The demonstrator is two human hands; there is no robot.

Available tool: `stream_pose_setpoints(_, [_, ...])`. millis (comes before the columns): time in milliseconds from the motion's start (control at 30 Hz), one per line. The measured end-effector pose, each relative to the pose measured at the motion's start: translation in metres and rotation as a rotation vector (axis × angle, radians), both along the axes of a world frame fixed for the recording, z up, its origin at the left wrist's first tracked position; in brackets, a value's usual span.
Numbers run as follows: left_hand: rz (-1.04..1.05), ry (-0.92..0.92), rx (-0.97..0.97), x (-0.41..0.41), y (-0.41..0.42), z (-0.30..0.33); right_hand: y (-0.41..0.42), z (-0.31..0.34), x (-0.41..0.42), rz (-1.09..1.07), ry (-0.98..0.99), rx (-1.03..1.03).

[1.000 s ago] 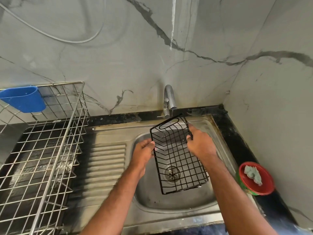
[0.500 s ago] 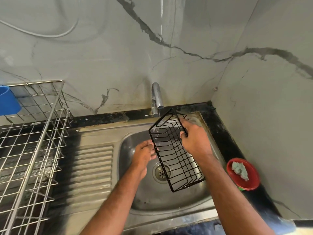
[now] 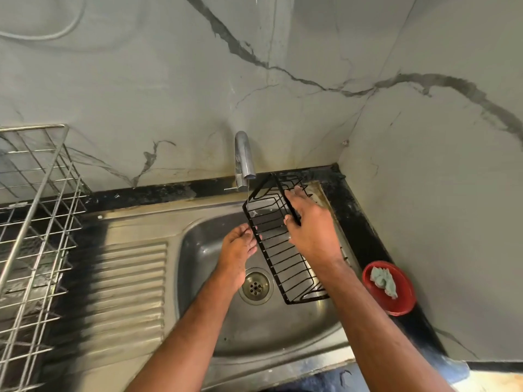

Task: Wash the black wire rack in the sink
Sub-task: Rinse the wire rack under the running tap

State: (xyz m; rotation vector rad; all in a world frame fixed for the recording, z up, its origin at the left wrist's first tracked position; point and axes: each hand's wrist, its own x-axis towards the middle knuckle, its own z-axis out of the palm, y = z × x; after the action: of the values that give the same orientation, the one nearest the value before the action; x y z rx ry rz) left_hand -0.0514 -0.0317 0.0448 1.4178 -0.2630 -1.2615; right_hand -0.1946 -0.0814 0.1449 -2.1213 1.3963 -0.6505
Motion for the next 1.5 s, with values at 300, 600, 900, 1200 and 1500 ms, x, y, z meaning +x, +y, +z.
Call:
stream_pose_setpoints(300, [0.099, 0.036, -0.004, 0.006, -0.02, -0.006, -0.003, -0.016, -0.005, -0.038, -0.067, -0.028])
stream_pose_setpoints(600, [0.131, 0.025, -0.005, 0.016, -0.035, -0.005, -0.007, -0.033, -0.017, -0.096, 0.03, -0.018])
stream_pose_setpoints(900, [0.072, -0.143, 0.016, 0.038, -0.037, -0.002, -0.008, -0.046, -0.013, -0.054, -0.015, 0.001])
stream_pose_setpoints(1200, [0.031, -0.169, -0.045, 0.04, -0.045, 0.017, -0.01, -0.065, -0.013, -0.102, -0.16, -0.003])
stream_pose_setpoints(1500, [0.005, -0.277, -0.118, 0.04, -0.043, 0.022, -0.022, -0.078, -0.018, -0.104, -0.219, 0.027])
